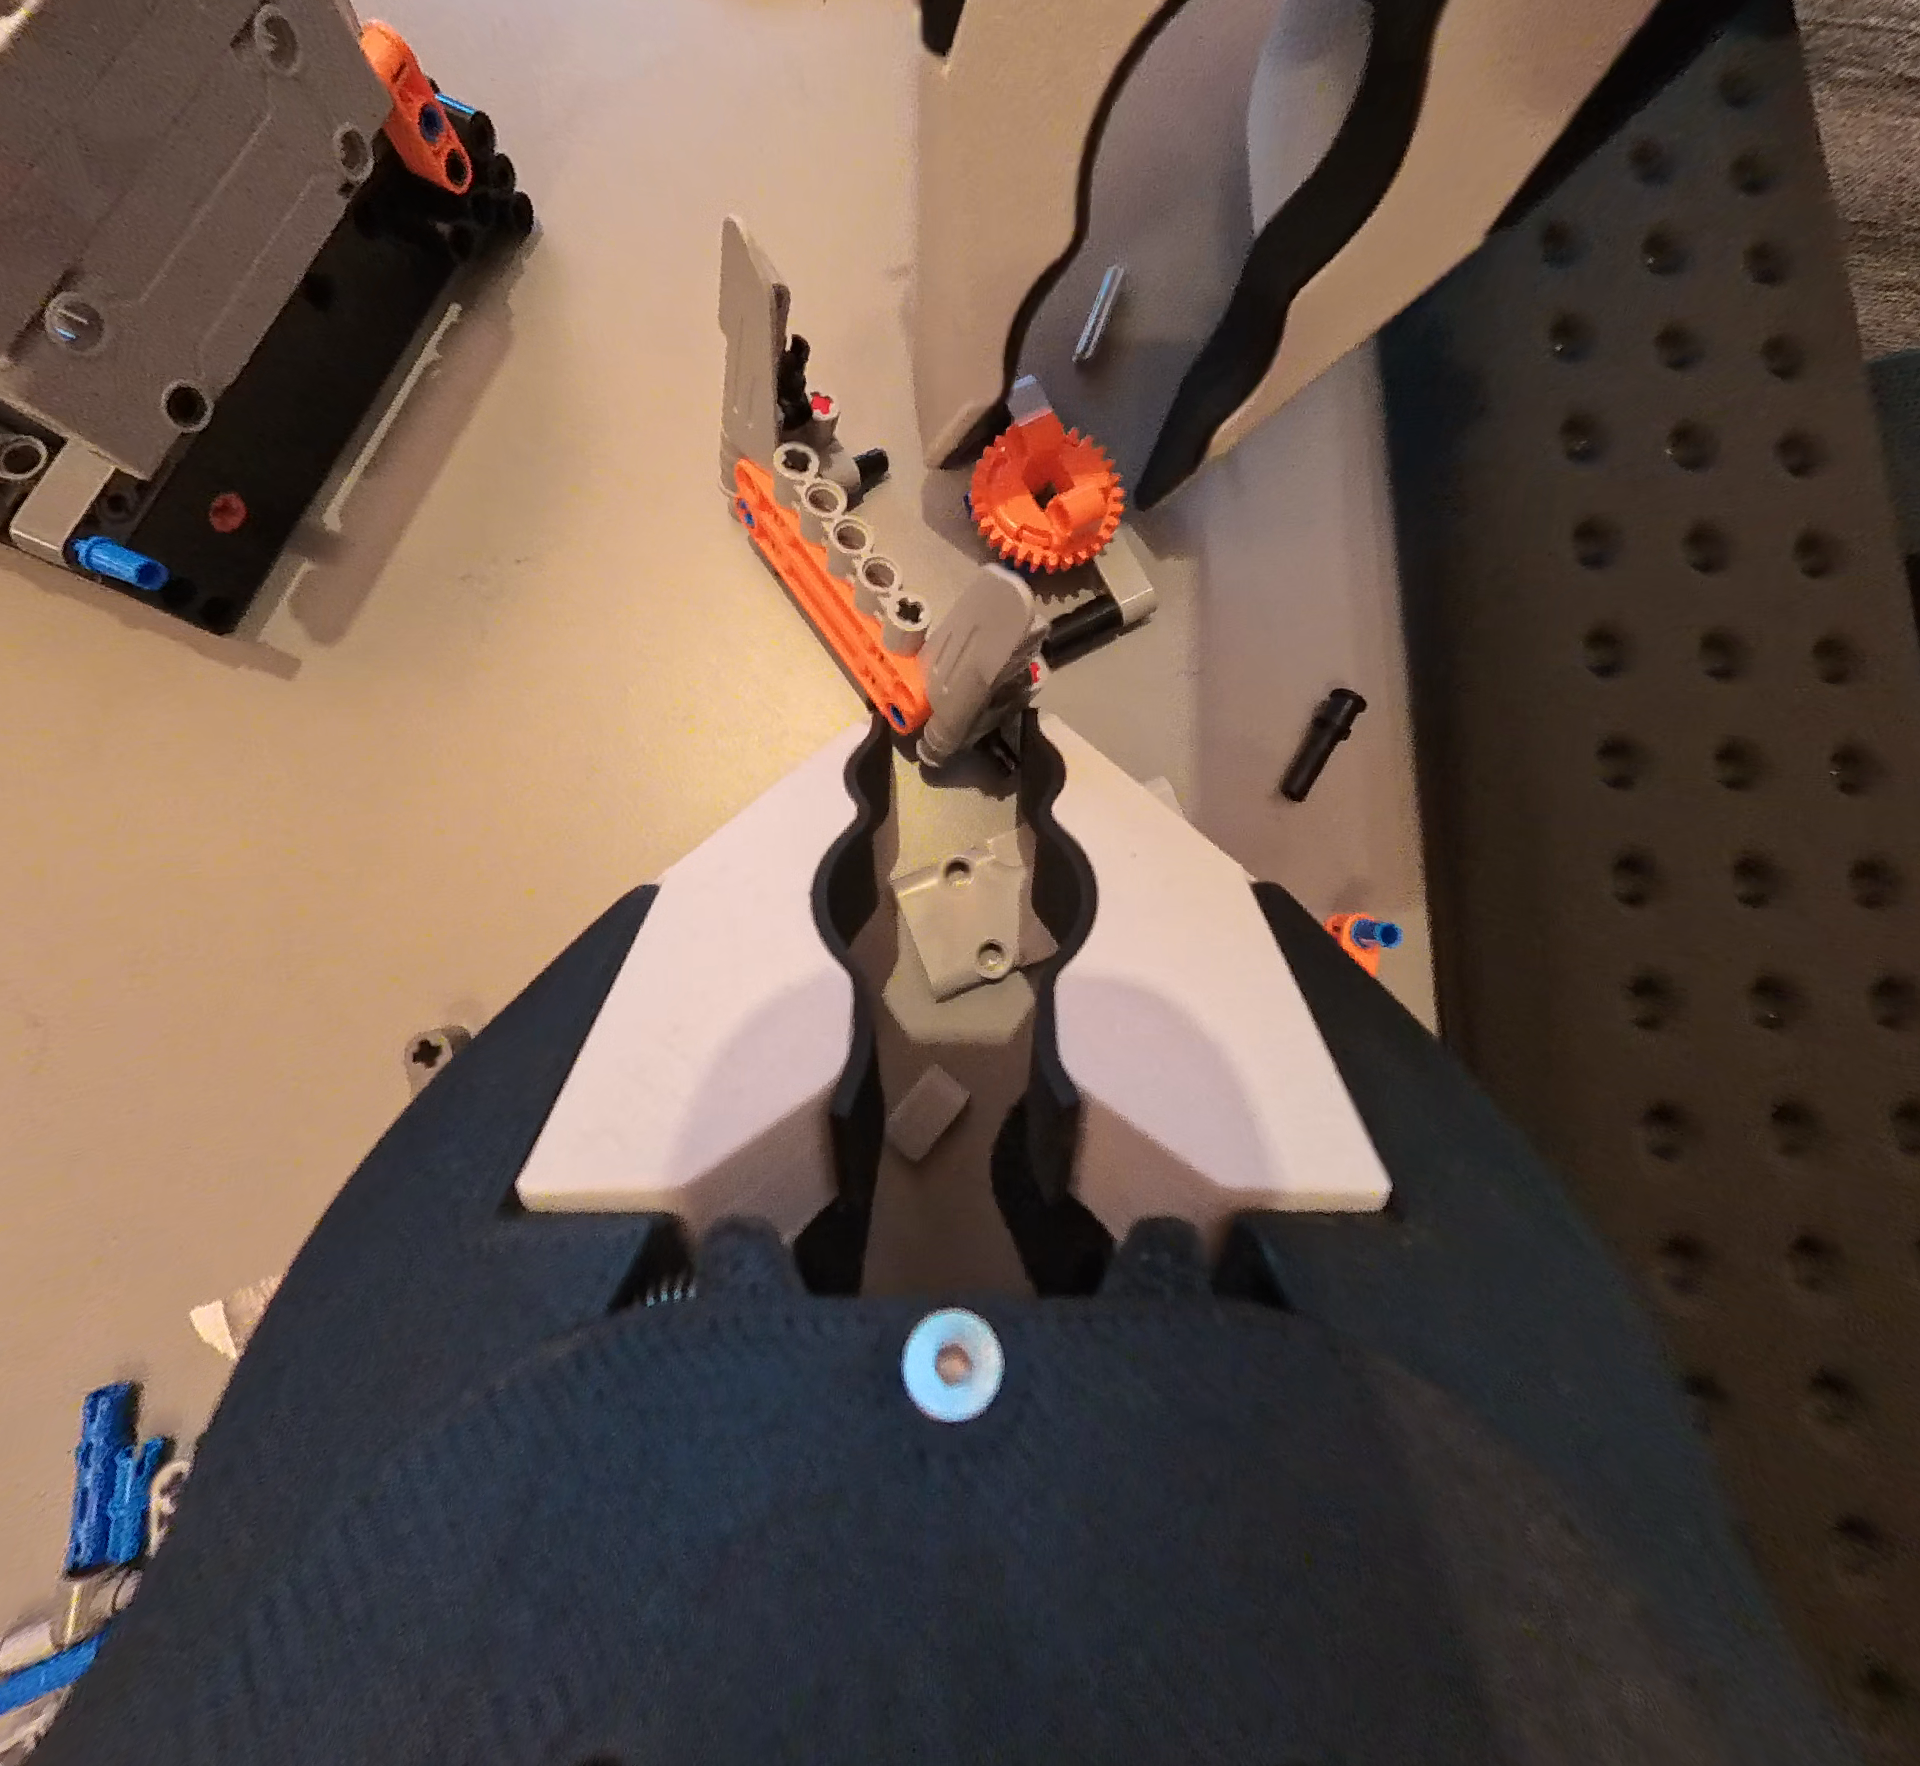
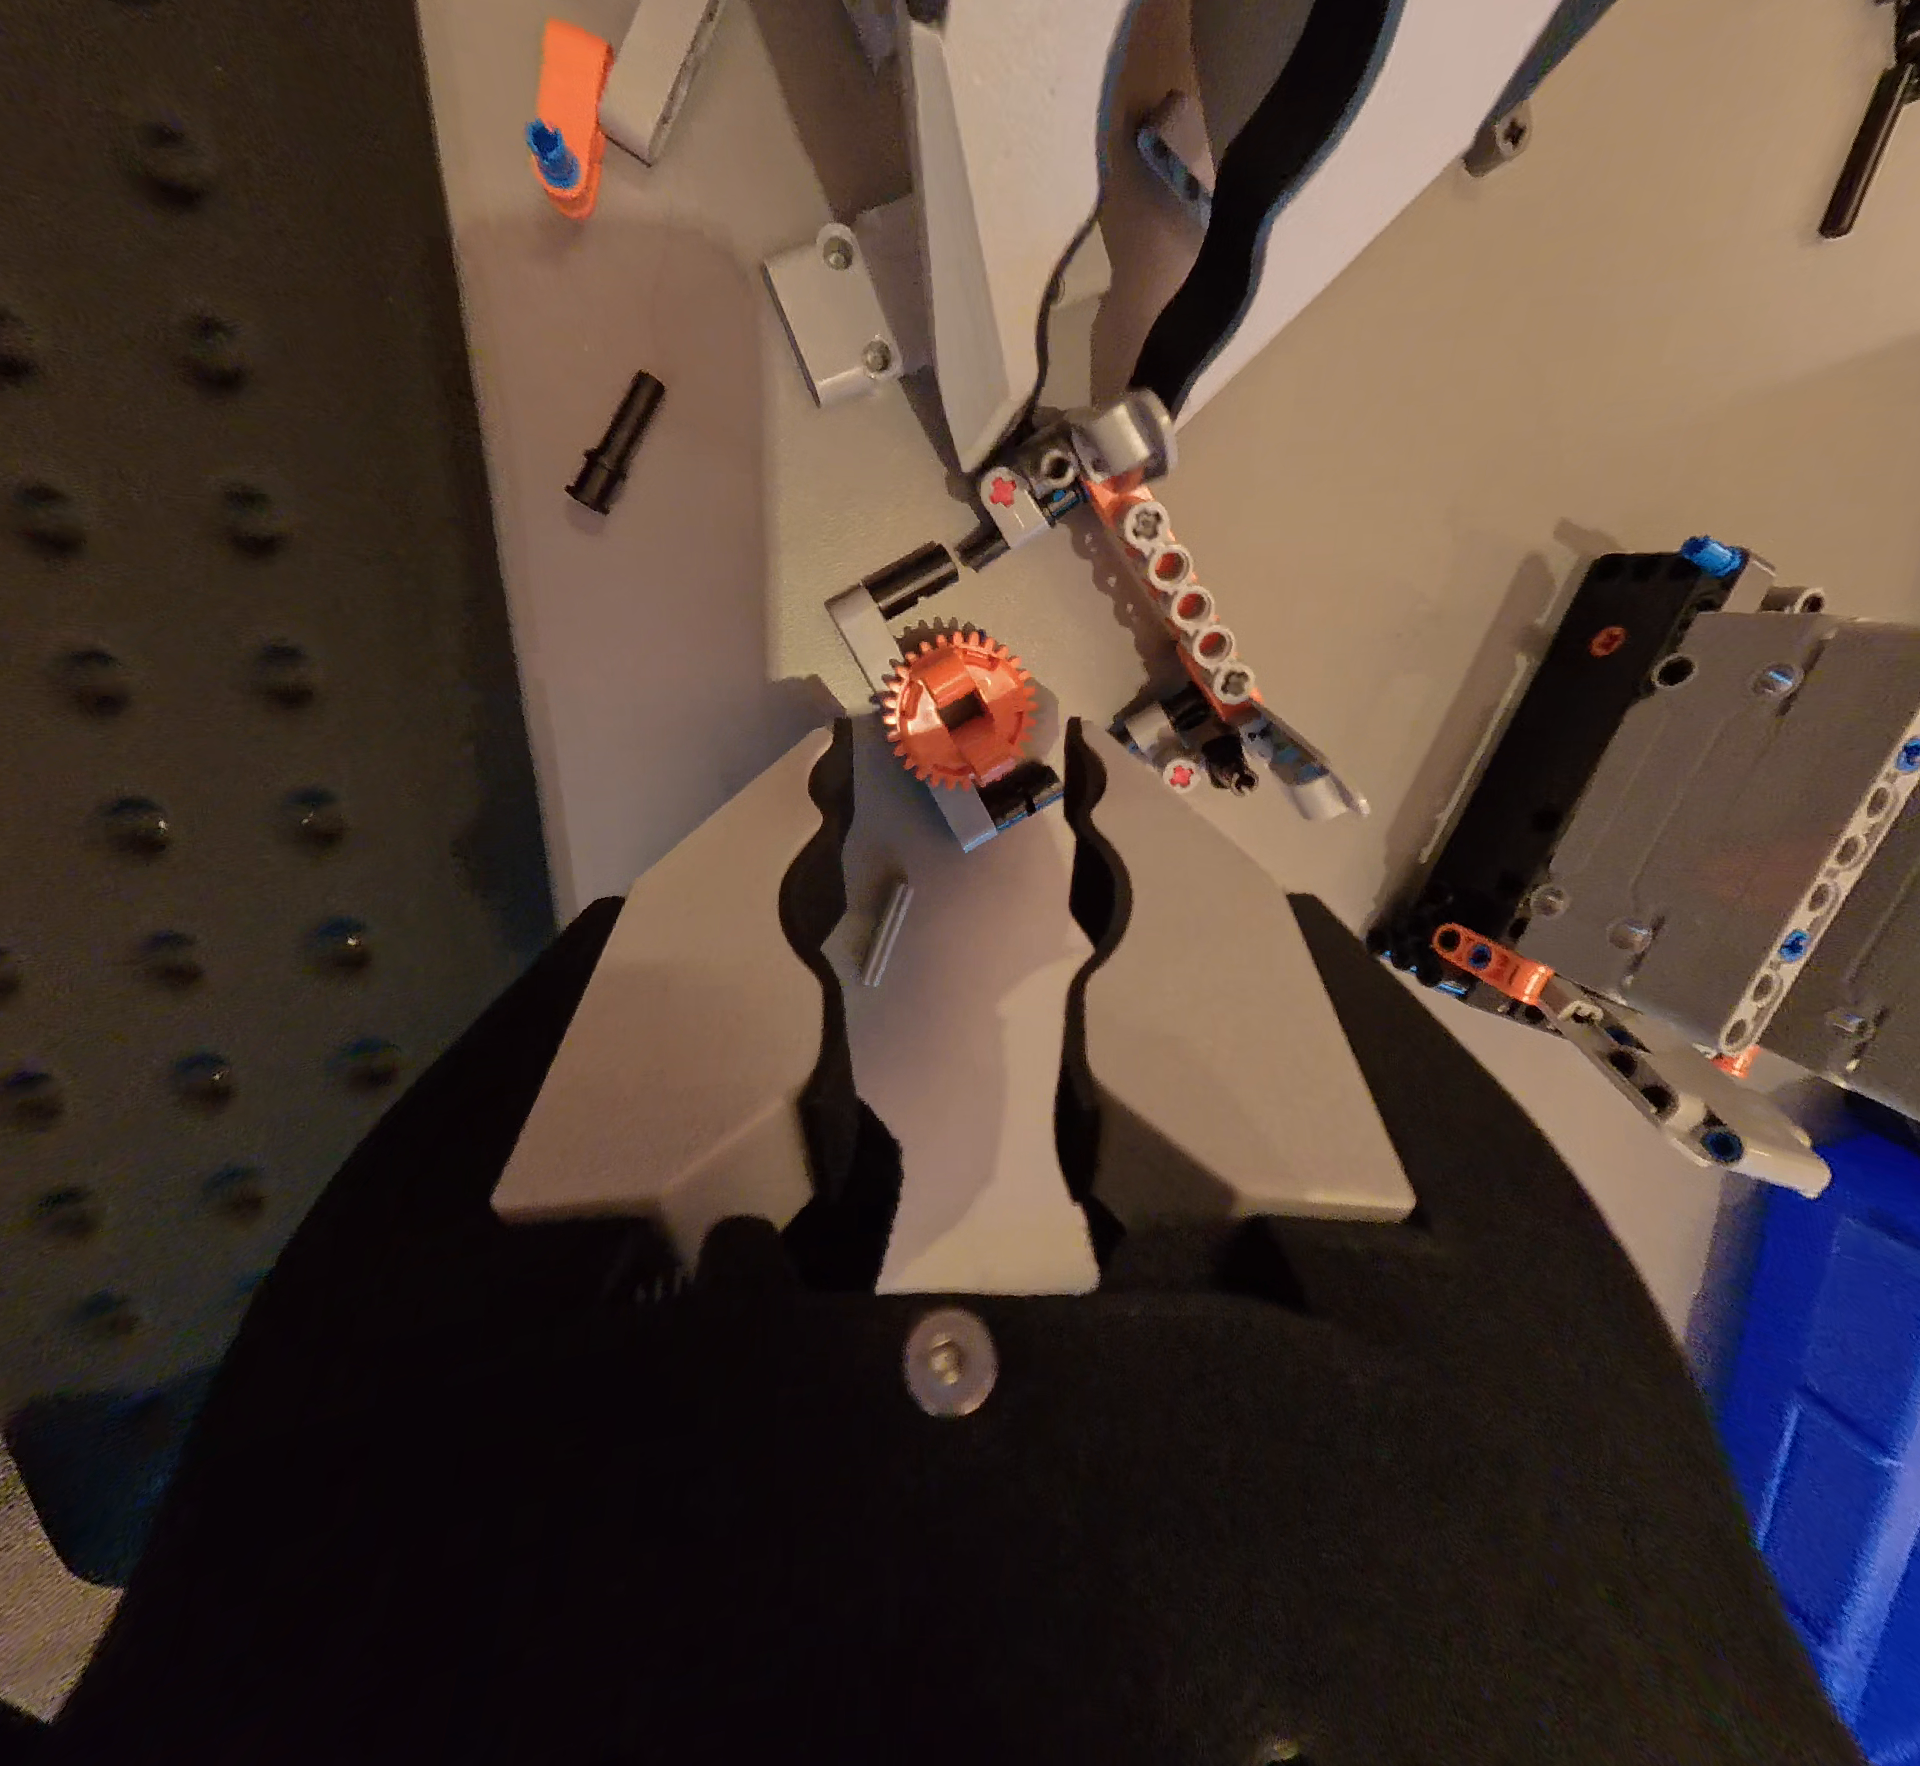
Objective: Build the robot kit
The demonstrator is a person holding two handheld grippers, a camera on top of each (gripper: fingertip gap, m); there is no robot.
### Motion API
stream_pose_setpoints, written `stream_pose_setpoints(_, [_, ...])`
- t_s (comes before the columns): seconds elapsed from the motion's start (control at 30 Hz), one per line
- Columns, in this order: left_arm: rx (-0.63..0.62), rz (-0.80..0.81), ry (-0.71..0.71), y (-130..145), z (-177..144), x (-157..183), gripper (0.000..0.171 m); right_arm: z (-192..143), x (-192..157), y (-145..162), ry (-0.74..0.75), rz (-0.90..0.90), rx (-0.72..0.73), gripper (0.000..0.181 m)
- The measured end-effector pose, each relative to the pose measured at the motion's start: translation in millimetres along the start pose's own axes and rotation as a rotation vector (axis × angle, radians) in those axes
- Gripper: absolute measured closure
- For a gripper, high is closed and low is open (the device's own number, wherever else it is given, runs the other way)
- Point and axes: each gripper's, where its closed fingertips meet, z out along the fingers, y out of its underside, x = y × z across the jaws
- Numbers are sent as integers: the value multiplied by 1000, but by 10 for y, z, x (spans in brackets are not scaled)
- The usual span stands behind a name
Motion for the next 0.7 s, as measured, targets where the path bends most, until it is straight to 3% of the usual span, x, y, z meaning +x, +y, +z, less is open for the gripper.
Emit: stream_pose_setpoints(0.7, [5, -23, 101, -28, 32, -5, 154, 81, -53, -132, -40, -65, 150, 156])
